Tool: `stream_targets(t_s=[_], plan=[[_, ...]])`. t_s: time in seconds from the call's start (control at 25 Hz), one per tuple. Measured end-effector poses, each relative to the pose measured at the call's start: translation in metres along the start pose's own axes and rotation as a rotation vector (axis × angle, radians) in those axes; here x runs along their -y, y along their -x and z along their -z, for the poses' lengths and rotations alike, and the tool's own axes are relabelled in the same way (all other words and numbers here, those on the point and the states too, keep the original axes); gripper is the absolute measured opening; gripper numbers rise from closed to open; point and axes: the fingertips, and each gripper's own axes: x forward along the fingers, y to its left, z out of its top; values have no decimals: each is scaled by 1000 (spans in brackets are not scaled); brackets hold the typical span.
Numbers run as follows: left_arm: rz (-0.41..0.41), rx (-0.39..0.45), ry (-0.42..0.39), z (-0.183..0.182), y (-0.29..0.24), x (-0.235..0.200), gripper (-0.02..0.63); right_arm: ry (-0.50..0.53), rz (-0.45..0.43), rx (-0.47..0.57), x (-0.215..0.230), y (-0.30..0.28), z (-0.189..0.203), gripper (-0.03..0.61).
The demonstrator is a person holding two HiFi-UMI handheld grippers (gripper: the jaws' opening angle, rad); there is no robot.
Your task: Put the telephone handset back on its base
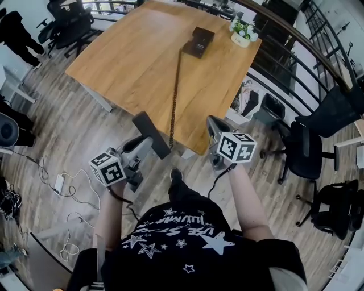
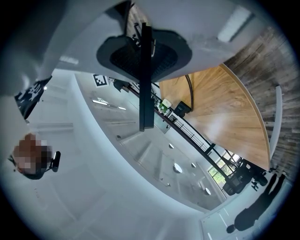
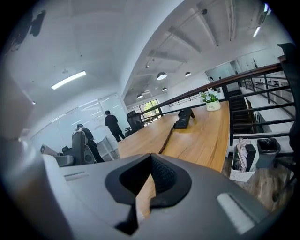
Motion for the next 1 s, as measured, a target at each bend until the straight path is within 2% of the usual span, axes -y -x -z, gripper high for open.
stream_targets(t_s=[0.16, 0.36, 0.56, 0.72, 1.0], plan=[[-9, -1, 12, -15, -24, -10, 77, -3, -3, 1, 20, -17, -21, 0], [-13, -13, -13, -35, -48, -19, 77, -9, -13, 16, 42, -34, -44, 0], [-20, 10, -26, -56, -67, -27, 77, -20, -38, 27, 62, -55, -62, 0], [-45, 14, -18, -64, -74, -35, 77, -14, -67, 25, 64, -70, -72, 0], [-35, -15, -21, -79, -82, -54, 77, -16, -91, 22, 57, -88, -82, 0]])
